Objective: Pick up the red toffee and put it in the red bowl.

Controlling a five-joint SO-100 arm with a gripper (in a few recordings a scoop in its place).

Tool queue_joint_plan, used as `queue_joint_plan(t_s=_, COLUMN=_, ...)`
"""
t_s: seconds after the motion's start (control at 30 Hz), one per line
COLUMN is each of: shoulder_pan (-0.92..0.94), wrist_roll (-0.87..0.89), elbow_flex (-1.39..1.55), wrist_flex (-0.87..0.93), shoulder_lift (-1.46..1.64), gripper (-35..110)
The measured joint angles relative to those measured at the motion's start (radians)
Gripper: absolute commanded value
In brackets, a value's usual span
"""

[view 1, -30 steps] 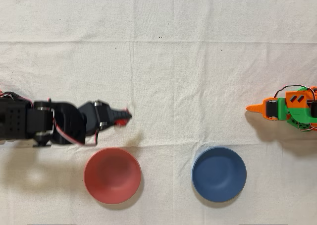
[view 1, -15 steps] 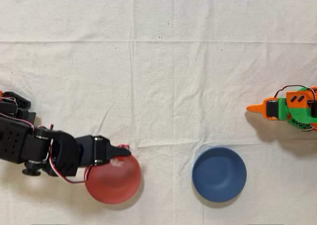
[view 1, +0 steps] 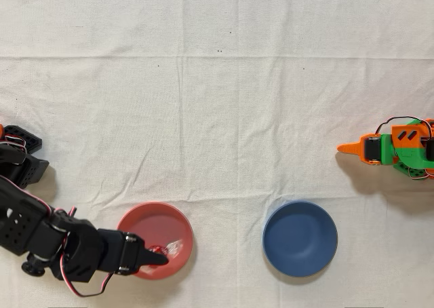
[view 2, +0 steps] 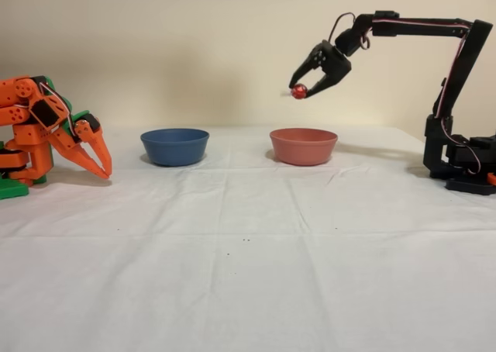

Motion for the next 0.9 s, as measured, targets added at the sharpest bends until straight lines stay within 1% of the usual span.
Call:
queue_joint_plan(t_s=0.33, shoulder_pan=0.051, wrist_roll=-0.012, elbow_flex=0.097, wrist_flex=-0.083, shoulder_lift=-0.002, gripper=11)
queue_joint_plan(t_s=0.47, shoulder_pan=0.044, wrist_roll=-0.012, elbow_flex=0.100, wrist_flex=-0.103, shoulder_lift=-0.008, gripper=11)
queue_joint_plan(t_s=0.57, shoulder_pan=0.035, wrist_roll=-0.014, elbow_flex=0.114, wrist_flex=-0.118, shoulder_lift=-0.020, gripper=17)
queue_joint_plan(t_s=0.77, shoulder_pan=0.043, wrist_roll=0.003, elbow_flex=0.129, wrist_flex=-0.123, shoulder_lift=-0.020, gripper=34)
queue_joint_plan(t_s=0.9, shoulder_pan=0.046, wrist_roll=0.040, elbow_flex=0.129, wrist_flex=-0.123, shoulder_lift=-0.018, gripper=39)
